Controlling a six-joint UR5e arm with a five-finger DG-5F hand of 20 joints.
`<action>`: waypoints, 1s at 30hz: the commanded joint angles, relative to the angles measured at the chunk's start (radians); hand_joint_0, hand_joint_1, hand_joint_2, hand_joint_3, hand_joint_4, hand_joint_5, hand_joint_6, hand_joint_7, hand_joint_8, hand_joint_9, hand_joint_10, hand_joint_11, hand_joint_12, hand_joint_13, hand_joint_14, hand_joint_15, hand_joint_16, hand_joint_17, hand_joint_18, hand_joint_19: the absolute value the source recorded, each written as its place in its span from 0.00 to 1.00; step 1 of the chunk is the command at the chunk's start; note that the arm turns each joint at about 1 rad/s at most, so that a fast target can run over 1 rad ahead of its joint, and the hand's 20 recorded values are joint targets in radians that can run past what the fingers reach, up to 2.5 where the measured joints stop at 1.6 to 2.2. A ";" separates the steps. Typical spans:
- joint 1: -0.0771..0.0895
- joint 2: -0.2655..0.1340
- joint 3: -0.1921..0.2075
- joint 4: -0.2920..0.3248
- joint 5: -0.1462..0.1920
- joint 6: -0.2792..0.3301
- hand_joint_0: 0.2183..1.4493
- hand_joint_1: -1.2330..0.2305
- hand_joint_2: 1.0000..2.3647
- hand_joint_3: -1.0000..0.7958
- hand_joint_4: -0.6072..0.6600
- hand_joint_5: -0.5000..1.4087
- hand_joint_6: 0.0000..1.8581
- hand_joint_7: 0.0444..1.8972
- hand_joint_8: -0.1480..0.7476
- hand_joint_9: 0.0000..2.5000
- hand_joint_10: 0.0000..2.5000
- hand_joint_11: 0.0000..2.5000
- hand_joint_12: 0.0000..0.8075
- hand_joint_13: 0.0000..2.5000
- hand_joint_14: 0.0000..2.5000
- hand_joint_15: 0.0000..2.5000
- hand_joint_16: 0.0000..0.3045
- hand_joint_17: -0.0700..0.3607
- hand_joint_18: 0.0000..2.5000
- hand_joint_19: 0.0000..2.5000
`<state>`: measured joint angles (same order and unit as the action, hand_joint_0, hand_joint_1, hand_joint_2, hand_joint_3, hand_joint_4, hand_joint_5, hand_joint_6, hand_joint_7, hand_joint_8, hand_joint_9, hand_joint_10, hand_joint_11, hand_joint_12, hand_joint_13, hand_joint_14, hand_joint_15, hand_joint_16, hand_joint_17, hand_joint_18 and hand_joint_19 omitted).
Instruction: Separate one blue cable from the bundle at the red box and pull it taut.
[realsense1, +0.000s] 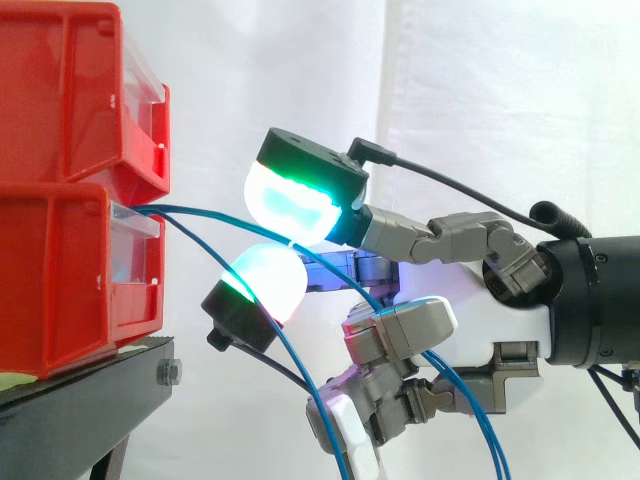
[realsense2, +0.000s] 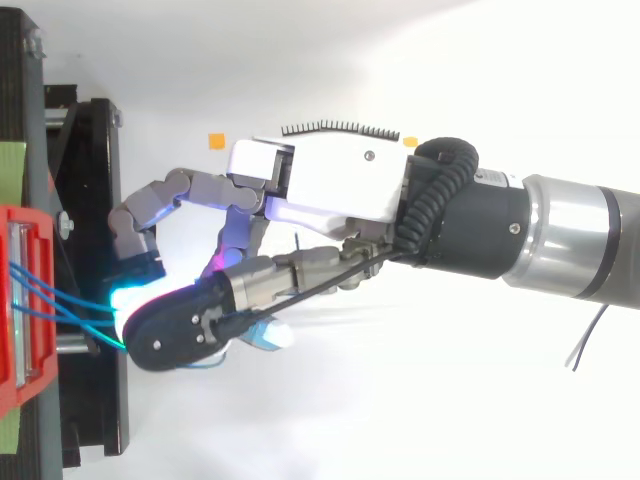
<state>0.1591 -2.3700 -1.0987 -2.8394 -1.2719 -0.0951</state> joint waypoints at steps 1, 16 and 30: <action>0.002 0.000 -0.001 0.000 0.000 0.000 0.27 0.60 0.00 0.28 0.40 0.25 0.38 0.67 0.46 0.66 0.01 0.51 0.46 0.51 0.01 0.27 0.14 0.38 0.43 0.29; 0.003 0.000 0.000 0.000 0.000 0.000 0.20 0.44 0.00 0.28 0.50 0.22 0.38 0.67 0.55 0.63 0.01 0.53 0.52 0.51 0.01 0.27 0.17 0.44 0.45 0.27; 0.003 0.000 -0.001 0.000 0.000 0.000 0.33 0.30 0.01 0.42 0.46 0.19 0.44 0.65 0.51 0.58 0.01 0.58 0.49 0.48 0.01 0.28 0.15 0.40 0.41 0.29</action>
<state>0.1626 -2.3700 -1.1002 -2.8395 -1.2716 -0.0951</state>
